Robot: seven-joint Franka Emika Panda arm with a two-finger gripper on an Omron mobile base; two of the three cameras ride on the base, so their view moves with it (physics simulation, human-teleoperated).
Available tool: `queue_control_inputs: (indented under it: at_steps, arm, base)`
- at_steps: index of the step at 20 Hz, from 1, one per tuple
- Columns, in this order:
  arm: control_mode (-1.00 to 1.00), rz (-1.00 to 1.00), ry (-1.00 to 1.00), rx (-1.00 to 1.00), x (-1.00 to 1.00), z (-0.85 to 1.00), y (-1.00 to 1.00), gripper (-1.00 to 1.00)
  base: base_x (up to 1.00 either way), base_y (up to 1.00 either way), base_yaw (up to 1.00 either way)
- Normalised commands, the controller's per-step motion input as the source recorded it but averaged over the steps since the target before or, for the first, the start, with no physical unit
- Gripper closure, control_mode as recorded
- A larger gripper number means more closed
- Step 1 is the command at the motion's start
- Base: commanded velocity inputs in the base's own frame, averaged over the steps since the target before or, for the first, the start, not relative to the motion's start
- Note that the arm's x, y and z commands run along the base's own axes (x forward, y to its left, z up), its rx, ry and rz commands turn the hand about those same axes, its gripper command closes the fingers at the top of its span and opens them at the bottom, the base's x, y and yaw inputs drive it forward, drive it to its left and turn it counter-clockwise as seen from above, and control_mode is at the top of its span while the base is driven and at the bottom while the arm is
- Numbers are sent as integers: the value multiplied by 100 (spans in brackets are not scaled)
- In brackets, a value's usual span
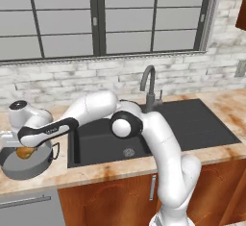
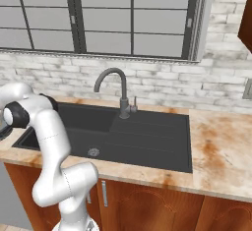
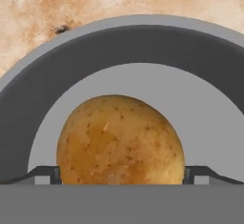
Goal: Dump the potato from the pot into the sink. Then turn on the water and wash the potato. Then turn off the water and put the potato back in the pot.
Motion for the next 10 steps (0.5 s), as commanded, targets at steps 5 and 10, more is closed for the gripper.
queue_control_inputs:
  at_steps: [5, 10]
  arm:
    - [-100, 0, 2, -9, -5, 59, 0, 100]
    - [-100, 0, 0, -6, -37, 100, -37, 100]
  base:
    - [0, 0, 0]
    - [0, 0, 0]
